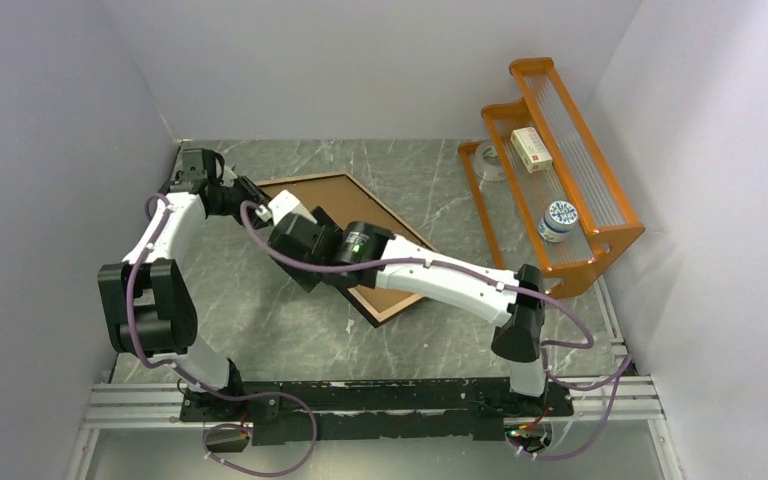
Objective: Put the photo into the frame
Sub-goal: Turn over the photo frame at the center of the board.
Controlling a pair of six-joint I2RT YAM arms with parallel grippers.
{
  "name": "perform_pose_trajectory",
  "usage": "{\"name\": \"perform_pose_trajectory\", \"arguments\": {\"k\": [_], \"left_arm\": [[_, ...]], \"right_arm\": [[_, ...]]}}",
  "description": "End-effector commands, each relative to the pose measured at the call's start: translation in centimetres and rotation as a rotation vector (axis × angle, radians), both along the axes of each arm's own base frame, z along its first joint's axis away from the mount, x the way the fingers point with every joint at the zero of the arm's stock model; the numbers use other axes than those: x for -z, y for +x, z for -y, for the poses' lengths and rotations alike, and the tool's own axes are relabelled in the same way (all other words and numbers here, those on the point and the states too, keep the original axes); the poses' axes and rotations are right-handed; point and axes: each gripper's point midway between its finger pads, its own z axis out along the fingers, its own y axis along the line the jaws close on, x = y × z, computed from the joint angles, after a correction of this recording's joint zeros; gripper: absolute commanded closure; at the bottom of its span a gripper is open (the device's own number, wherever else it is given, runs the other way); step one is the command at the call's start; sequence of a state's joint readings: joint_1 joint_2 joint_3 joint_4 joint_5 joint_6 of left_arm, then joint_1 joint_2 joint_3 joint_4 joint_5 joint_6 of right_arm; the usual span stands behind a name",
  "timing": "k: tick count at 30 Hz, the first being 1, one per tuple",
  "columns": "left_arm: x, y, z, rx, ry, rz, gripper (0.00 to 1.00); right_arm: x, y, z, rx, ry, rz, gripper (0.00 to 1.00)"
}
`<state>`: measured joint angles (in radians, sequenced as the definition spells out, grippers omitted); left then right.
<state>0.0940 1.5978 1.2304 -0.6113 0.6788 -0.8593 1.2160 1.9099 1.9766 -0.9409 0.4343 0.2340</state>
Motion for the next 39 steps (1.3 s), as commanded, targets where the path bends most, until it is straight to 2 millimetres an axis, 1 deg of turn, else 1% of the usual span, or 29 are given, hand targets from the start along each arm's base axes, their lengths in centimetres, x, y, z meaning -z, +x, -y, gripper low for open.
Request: {"name": "perform_pose_trajectory", "arguments": {"k": [1,4,9,12,15,17,18,22,24,29,33,35,39], "left_arm": [[-3.4,-1.0,-0.4,-0.006,0.035,0.016,0.97],[-4.3,-1.1,0.0,0.0,0.006,0.012,0.97],[-5.7,-1.3,0.3,0.011,-0.015,0.018,0.97],[-6.1,-1.4,0.4,0.017,-0.023,0.021,0.97],[-6.4,-1.5,0.6,0.021,-0.033,0.024,0.98],[-6.5,-1.5,0.6,0.025,-0.037,0.027,0.97],[-6.4,-1.5,0.7,0.027,-0.037,0.024,0.97],[-6.7,-1.5,0.8,0.03,-0.052,0.032,0.98],[-6.9,-1.4,0.8,0.03,-0.056,0.038,0.97],[-7.4,-1.3,0.9,0.042,-0.064,0.046,0.97],[-7.7,-1.2,0.9,0.047,-0.072,0.052,0.98],[-7.7,-1.2,0.9,0.048,-0.074,0.054,0.97],[-7.8,-1.2,0.8,0.052,-0.086,0.057,0.97]], "right_arm": [[-1.6,1.4,1.3,0.047,-0.169,0.231,0.28],[-1.5,1.0,0.8,0.009,-0.22,0.273,0.29],[-0.6,0.5,0.5,-0.044,-0.284,0.295,0.31],[-0.1,0.3,0.4,-0.063,-0.325,0.31,0.35],[0.1,0.7,0.6,-0.067,-0.375,0.341,0.44],[-0.1,1.0,0.9,-0.052,-0.404,0.371,0.55],[-0.2,1.1,1.0,-0.048,-0.413,0.381,0.59],[-0.6,1.2,1.1,-0.069,-0.429,0.398,0.69],[-0.4,1.2,1.0,-0.084,-0.434,0.397,0.69],[0.9,1.1,1.3,-0.097,-0.481,0.383,0.56],[1.5,1.1,1.1,-0.098,-0.485,0.378,0.55],[1.5,1.1,1.0,-0.096,-0.482,0.38,0.58],[0.7,1.4,0.8,-0.082,-0.468,0.4,0.74]]}}
